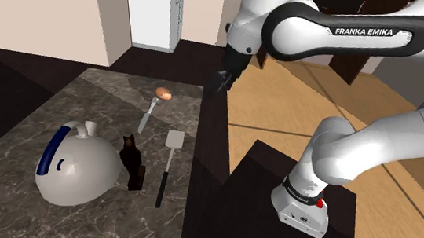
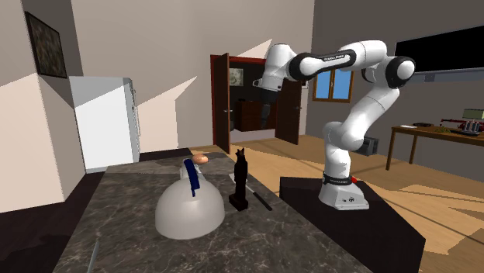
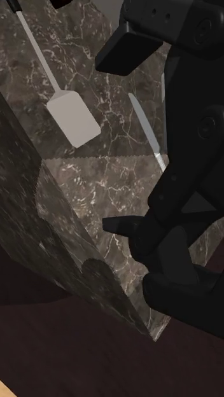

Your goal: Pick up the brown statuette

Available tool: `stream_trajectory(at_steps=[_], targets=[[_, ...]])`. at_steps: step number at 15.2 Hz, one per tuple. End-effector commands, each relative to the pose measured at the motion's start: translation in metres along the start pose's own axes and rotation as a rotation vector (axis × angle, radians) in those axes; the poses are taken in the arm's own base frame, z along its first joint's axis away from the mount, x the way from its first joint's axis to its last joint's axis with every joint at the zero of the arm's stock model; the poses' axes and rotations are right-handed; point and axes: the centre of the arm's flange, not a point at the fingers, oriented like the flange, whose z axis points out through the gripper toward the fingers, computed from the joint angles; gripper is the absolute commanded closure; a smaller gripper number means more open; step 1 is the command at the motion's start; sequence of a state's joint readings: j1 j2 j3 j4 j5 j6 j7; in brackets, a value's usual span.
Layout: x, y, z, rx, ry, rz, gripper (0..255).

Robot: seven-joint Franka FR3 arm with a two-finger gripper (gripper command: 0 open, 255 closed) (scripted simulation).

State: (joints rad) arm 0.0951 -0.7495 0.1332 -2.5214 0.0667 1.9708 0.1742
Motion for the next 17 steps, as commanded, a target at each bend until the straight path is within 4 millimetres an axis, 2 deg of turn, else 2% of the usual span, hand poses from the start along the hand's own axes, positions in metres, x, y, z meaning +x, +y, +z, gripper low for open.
stream_trajectory(at_steps=[1,17], targets=[[0.001,-0.027,0.003,0.007,0.026,-0.021,0],[0.002,-0.22,0.05,0.056,0.217,-0.191,0]])
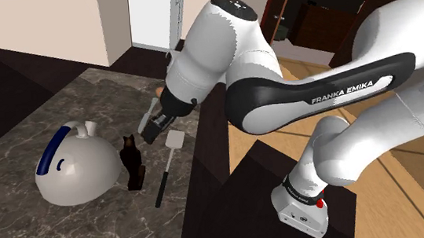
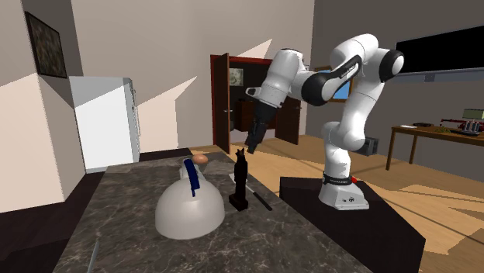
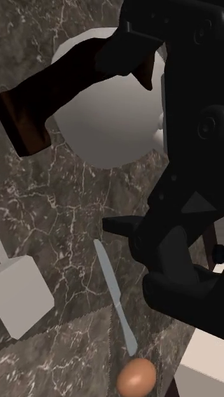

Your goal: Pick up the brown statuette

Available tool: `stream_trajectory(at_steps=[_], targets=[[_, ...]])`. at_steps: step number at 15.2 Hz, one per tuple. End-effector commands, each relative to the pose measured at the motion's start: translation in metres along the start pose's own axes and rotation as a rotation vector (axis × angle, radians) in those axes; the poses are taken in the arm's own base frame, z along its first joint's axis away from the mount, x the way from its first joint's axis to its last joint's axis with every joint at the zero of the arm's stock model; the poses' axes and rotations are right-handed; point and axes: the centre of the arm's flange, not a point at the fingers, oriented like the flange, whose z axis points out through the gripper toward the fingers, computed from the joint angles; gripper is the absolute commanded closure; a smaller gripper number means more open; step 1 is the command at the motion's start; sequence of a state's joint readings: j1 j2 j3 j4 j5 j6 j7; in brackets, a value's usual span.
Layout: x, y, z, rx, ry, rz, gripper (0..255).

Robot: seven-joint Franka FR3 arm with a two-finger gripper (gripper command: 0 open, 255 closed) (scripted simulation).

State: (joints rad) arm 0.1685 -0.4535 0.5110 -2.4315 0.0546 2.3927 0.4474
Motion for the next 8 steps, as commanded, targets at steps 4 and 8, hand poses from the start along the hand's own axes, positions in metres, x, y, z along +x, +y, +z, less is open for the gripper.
stream_trajectory(at_steps=[4,8], targets=[[0.006,-0.061,0.014,0.018,0.061,-0.052,0],[0.0,-0.071,0.031,0.02,0.072,-0.062,0]])
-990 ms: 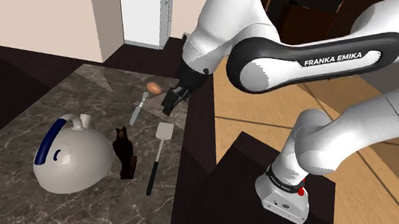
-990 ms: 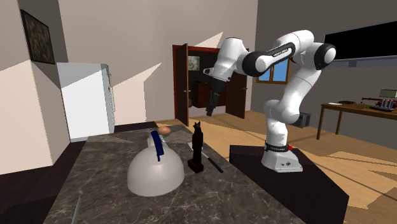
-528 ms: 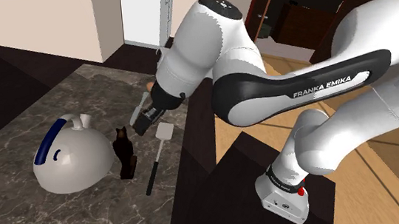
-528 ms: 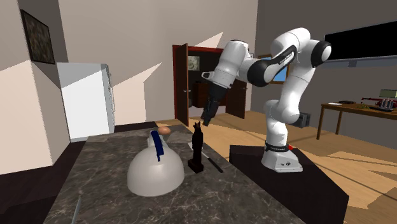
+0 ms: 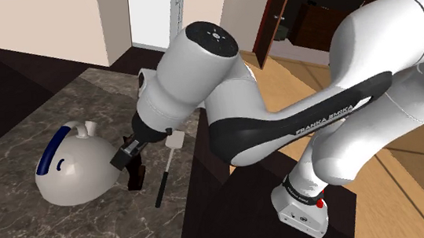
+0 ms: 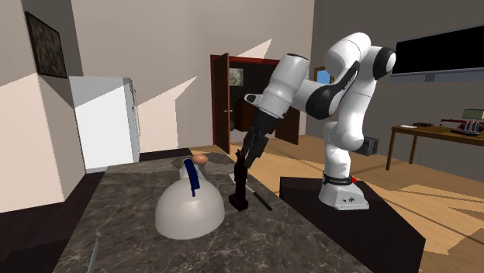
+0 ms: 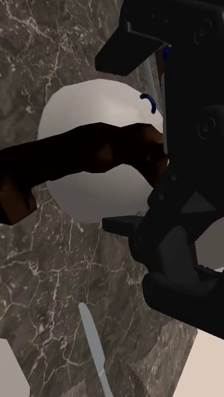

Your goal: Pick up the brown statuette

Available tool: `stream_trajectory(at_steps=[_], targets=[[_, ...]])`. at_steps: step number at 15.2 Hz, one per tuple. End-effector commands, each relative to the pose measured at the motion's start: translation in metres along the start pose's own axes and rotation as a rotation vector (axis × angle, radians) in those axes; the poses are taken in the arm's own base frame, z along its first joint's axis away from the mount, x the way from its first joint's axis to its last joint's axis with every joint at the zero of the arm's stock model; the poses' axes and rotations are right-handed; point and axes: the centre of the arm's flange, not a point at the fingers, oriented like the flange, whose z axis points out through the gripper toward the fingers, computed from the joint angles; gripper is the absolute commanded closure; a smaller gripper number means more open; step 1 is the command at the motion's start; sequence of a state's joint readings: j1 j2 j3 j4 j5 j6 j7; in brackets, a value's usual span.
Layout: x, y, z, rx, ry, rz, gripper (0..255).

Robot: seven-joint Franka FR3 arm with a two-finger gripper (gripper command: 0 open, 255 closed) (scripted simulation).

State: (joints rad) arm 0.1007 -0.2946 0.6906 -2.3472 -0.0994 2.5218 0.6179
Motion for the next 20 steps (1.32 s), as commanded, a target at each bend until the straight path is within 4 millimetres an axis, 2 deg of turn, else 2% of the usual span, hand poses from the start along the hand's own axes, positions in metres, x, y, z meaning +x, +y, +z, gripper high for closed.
stream_trajectory(at_steps=[1,4,6,7,16,20], targets=[[-0.005,-0.001,0.009,0.001,0.002,-0.001,0],[-0.012,-0.001,0.024,0.001,0.002,-0.001,0],[-0.013,-0.001,0.026,0.001,0.002,-0.001,0],[-0.013,-0.002,0.026,0.001,0.002,-0.001,255],[-0.013,-0.001,0.026,0.001,0.002,-0.001,255],[-0.004,-0.001,0.007,0.001,0.002,-0.001,255]])
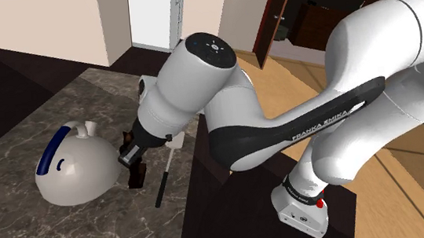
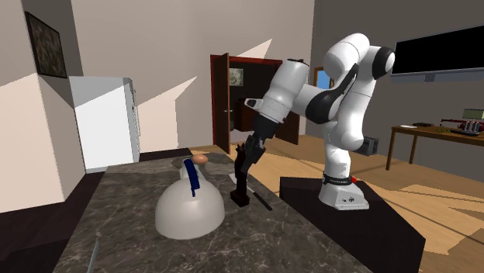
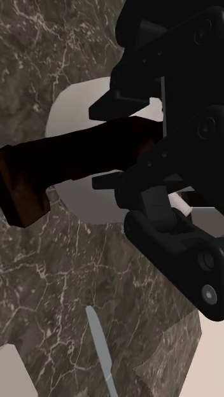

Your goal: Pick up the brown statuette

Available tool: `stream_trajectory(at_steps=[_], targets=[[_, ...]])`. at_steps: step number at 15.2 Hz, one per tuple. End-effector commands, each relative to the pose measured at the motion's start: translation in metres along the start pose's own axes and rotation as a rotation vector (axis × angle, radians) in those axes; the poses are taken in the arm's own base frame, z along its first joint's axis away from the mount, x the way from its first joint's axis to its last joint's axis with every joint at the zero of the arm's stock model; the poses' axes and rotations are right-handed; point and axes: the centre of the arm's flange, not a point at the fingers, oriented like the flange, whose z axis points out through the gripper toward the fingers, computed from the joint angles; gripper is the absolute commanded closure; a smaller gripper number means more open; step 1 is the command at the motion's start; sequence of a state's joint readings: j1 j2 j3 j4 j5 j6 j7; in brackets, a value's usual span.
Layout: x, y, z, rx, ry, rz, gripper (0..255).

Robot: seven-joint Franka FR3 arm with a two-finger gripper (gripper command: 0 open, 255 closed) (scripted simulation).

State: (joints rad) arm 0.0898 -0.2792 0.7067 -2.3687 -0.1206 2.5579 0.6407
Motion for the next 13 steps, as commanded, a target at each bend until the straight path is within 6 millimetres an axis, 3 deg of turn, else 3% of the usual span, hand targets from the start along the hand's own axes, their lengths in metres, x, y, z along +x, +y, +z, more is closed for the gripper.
stream_trajectory(at_steps=[1,11,13], targets=[[0.006,0.0,-0.009,0.0,0.0,0.0,255],[0.03,0.0,-0.056,0.0,0.0,0.0,255],[0.03,0.0,-0.057,0.0,0.0,0.0,255]])
